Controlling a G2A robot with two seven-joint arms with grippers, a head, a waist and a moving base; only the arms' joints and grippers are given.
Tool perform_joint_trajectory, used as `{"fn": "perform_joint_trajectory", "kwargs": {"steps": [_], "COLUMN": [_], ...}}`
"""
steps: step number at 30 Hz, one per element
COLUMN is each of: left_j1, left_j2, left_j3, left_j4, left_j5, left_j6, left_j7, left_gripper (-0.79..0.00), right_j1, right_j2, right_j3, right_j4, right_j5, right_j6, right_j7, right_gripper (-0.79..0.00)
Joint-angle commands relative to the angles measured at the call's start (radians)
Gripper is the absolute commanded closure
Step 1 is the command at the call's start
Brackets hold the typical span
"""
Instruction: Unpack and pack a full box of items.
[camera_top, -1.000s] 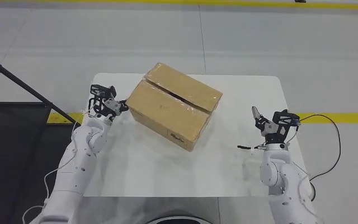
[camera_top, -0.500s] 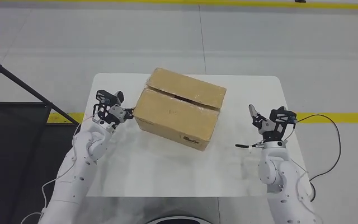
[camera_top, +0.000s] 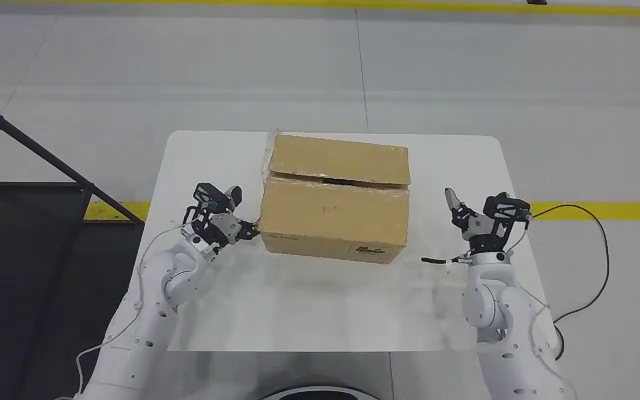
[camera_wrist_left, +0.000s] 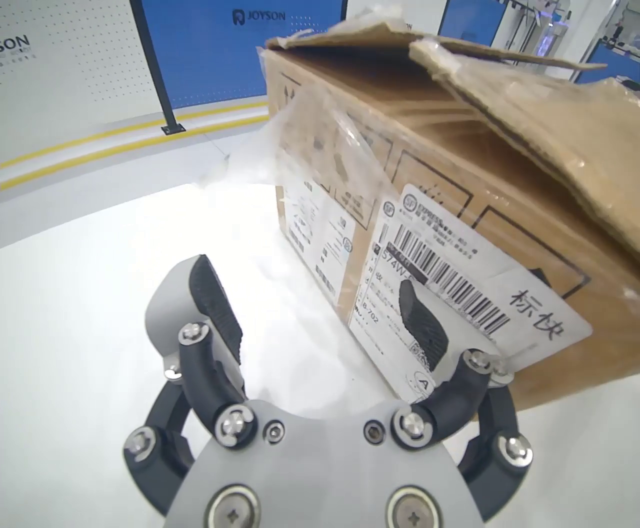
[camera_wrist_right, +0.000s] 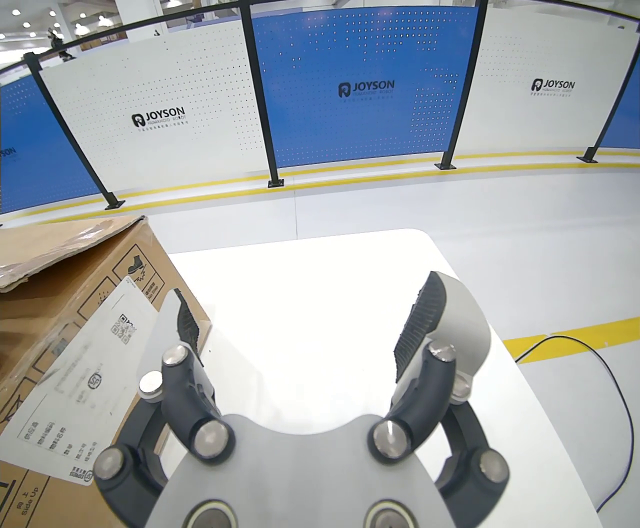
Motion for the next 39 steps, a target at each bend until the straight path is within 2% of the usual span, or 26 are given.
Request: {"fn": "perform_joint_trajectory", "kwargs": {"steps": [1, 8, 10, 14, 18, 28, 33, 39], "left_j1": [0.011, 0.041, 0.044, 0.019, -0.05, -0.259, -0.323, -0.359], "left_j2": [0.002, 0.005, 0.006, 0.002, -0.006, -0.048, -0.07, -0.084], "left_j3": [0.003, 0.005, -0.012, -0.023, 0.005, 0.153, 0.202, 0.216], "left_j4": [-0.02, -0.072, -0.068, -0.04, 0.031, 0.267, 0.344, 0.4], "left_j5": [-0.003, 0.007, 0.01, 0.046, 0.07, 0.13, 0.115, 0.095], "left_j6": [-0.017, 0.005, 0.054, 0.223, 0.305, 0.42, 0.449, 0.474], "left_j7": [-0.003, -0.008, -0.008, -0.026, -0.061, 0.009, 0.062, 0.137], "left_gripper": [-0.785, -0.785, -0.785, -0.785, -0.785, -0.785, -0.785, -0.785], "right_j1": [0.004, 0.016, 0.018, 0.02, 0.02, -0.01, -0.032, -0.037], "right_j2": [-0.001, -0.002, -0.003, -0.003, -0.003, -0.001, 0.0, 0.0], "right_j3": [0.0, 0.0, 0.0, 0.005, 0.011, 0.044, 0.064, 0.07], "right_j4": [0.009, 0.028, 0.032, 0.04, 0.042, 0.024, 0.007, -0.006], "right_j5": [0.002, 0.007, 0.009, 0.011, 0.01, 0.013, 0.014, 0.01], "right_j6": [-0.005, -0.016, -0.019, -0.024, -0.027, -0.012, -0.004, 0.0], "right_j7": [-0.001, -0.005, -0.006, -0.007, -0.004, -0.005, 0.0, 0.009], "right_gripper": [-0.785, -0.785, -0.785, -0.785, -0.785, -0.785, -0.785, -0.785]}}
